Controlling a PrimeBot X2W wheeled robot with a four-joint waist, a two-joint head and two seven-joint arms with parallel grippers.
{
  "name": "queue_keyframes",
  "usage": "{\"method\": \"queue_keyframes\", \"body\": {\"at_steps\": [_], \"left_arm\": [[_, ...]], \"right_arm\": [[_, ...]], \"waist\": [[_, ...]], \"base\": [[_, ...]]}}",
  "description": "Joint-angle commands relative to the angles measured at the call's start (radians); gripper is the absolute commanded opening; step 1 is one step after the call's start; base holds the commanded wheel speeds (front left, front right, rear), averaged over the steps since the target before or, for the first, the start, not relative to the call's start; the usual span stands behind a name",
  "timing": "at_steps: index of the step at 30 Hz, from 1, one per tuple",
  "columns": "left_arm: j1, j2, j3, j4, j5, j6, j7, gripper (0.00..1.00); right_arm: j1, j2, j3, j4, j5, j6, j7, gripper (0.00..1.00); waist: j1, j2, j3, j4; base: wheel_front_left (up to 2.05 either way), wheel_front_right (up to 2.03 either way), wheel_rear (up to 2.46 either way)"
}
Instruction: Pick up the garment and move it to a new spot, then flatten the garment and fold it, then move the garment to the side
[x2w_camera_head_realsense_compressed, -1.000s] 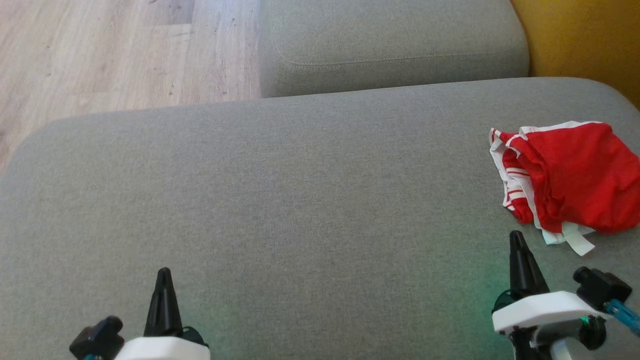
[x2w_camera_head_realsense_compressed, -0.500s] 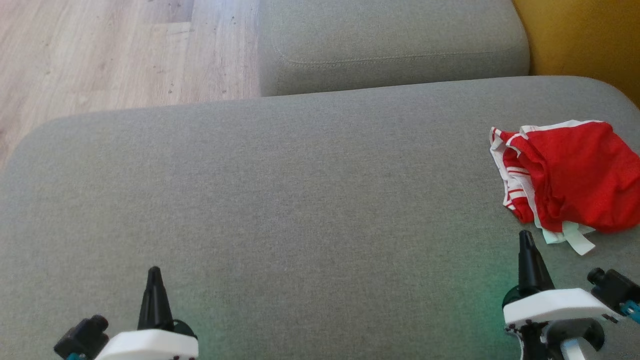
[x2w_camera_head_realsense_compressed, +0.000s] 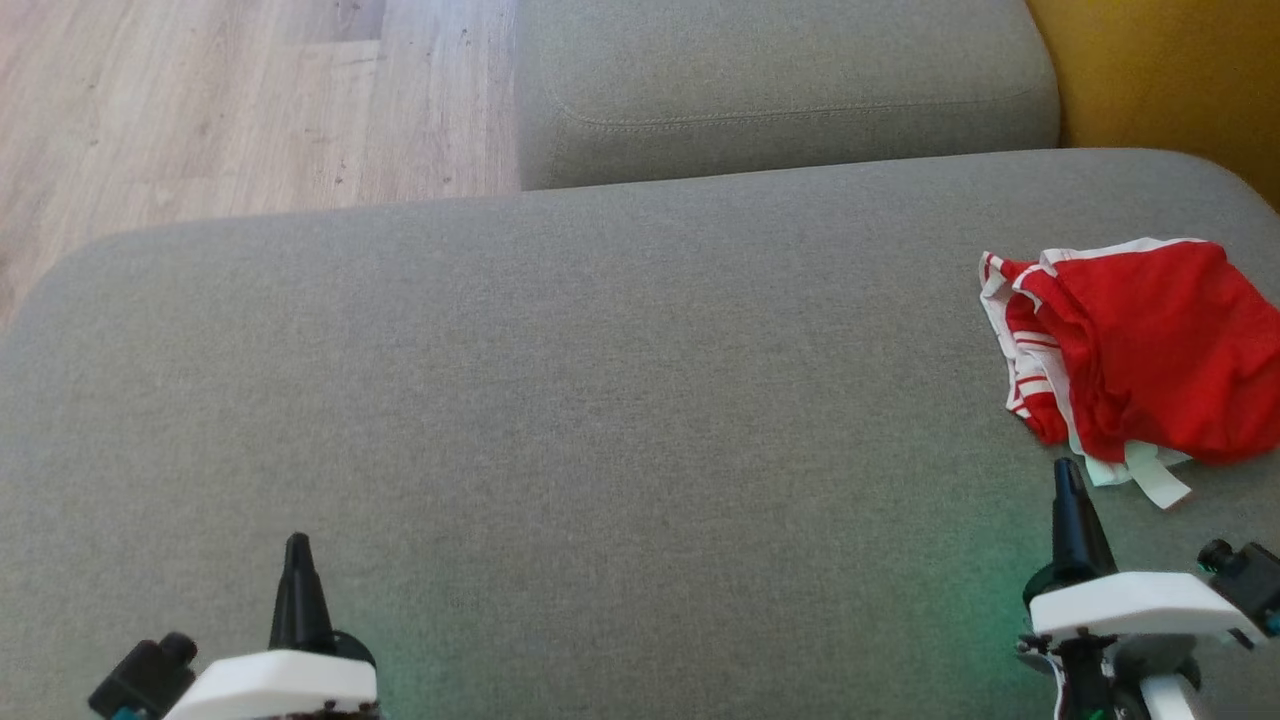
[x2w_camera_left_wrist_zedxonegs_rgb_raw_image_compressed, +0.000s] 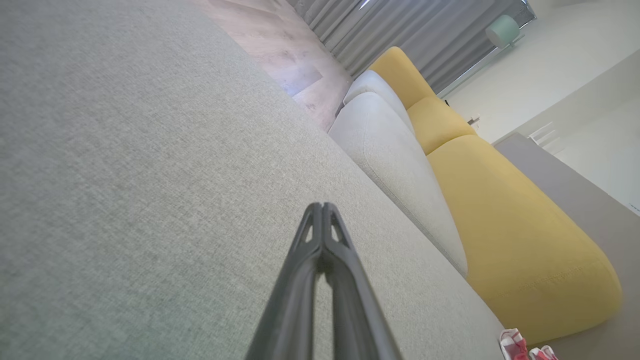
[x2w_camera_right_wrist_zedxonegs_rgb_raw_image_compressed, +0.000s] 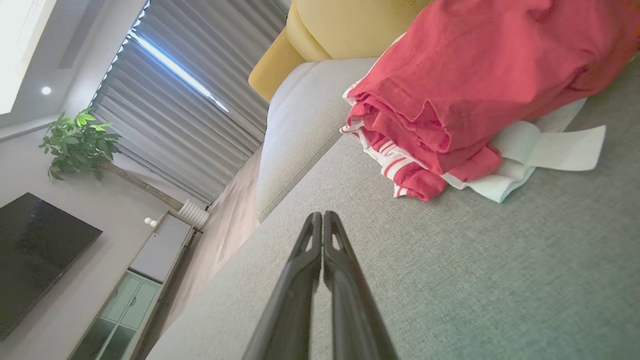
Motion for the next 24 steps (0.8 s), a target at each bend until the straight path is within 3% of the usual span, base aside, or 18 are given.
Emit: {"method": "queue_keyframes", "body": {"at_steps": [1, 24], "left_arm": [[-0.06, 0.003, 0.031, -0.033, -0.023, -0.007, 0.006, 0.0], [-0.089, 0.004, 0.076, -0.037, -0.252, -0.022, 0.072, 0.0]], "right_arm": [[-0.064, -0.004, 0.0, -0.041, 0.028, 0.0, 0.005, 0.0], [-0.073, -0.005, -0.032, -0.063, 0.278, 0.0, 0.072, 0.0]], "waist": [[0.0, 0.0, 0.0, 0.0], [0.0, 0.0, 0.007, -0.001]], "base": [[0.0, 0.0, 0.0], [0.0, 0.0, 0.0]]}}
